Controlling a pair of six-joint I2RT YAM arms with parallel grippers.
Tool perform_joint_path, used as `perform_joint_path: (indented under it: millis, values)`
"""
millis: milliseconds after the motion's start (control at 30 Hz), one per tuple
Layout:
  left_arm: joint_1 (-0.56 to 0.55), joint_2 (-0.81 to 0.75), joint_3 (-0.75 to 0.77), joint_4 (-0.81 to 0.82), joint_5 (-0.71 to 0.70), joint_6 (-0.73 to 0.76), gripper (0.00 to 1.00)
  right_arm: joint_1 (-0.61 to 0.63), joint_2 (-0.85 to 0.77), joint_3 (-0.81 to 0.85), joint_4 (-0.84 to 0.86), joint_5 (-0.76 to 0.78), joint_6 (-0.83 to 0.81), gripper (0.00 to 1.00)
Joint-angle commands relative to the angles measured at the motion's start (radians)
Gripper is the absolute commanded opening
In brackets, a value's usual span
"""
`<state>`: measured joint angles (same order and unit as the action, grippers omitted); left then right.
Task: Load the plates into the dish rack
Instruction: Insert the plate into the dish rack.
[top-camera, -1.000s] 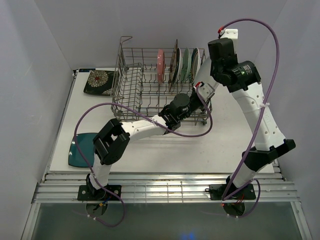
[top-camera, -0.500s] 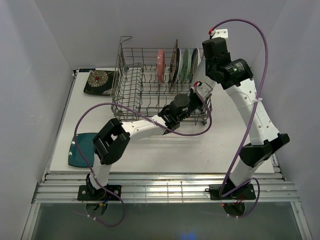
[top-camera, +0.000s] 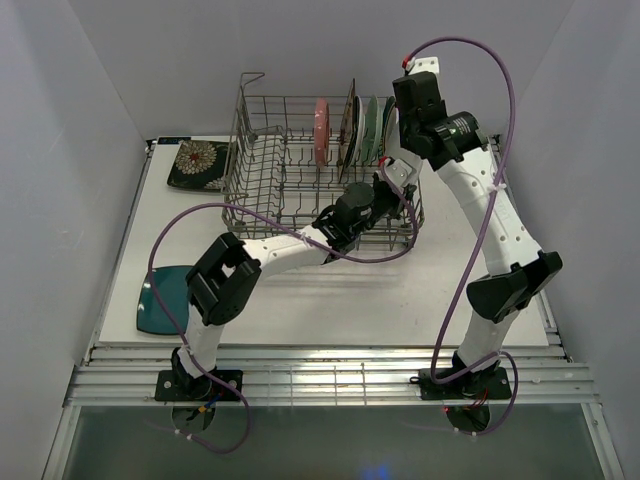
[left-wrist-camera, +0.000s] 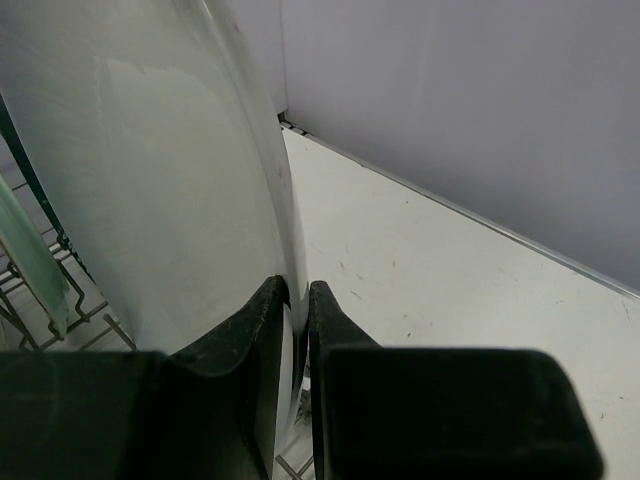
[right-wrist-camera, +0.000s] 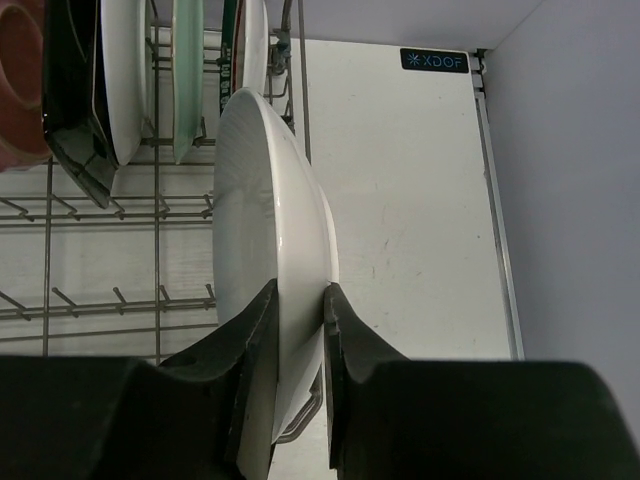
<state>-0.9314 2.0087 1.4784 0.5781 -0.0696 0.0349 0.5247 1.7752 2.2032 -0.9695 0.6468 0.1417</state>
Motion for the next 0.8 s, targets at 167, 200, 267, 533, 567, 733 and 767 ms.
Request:
perform_joint_path:
  millis: [167, 200, 267, 533, 567, 733, 767]
  values:
    - [0.016, -0.011, 0.034, 0.083, 0.051, -0.081, 0.0, -0.015, -0.01, -0.002, 0.149, -0.176, 0.032, 0.08]
    - [0.017, -0.01, 0.036, 0.082, 0.053, -0.081, 0.0, -0.017, -0.011, -0.011, 0.152, -0.179, 0.032, 0.08]
    - [0.016, -0.002, 0.042, 0.072, 0.054, -0.078, 0.0, -0.031, -0.02, -0.028, 0.167, -0.194, 0.03, 0.08]
    - [0.016, 0.009, 0.046, 0.051, 0.062, -0.084, 0.0, -0.078, -0.033, -0.091, 0.202, -0.245, 0.026, 0.08]
    - [0.014, 0.009, 0.049, 0.049, 0.063, -0.082, 0.0, -0.081, -0.033, -0.092, 0.206, -0.245, 0.025, 0.08]
    - [0.011, 0.009, 0.057, 0.035, 0.068, -0.078, 0.17, -0.091, -0.049, -0.112, 0.213, -0.231, 0.03, 0.1]
    - [0.009, 0.009, 0.057, 0.034, 0.068, -0.078, 0.2, -0.095, -0.054, -0.123, 0.215, -0.233, 0.03, 0.1]
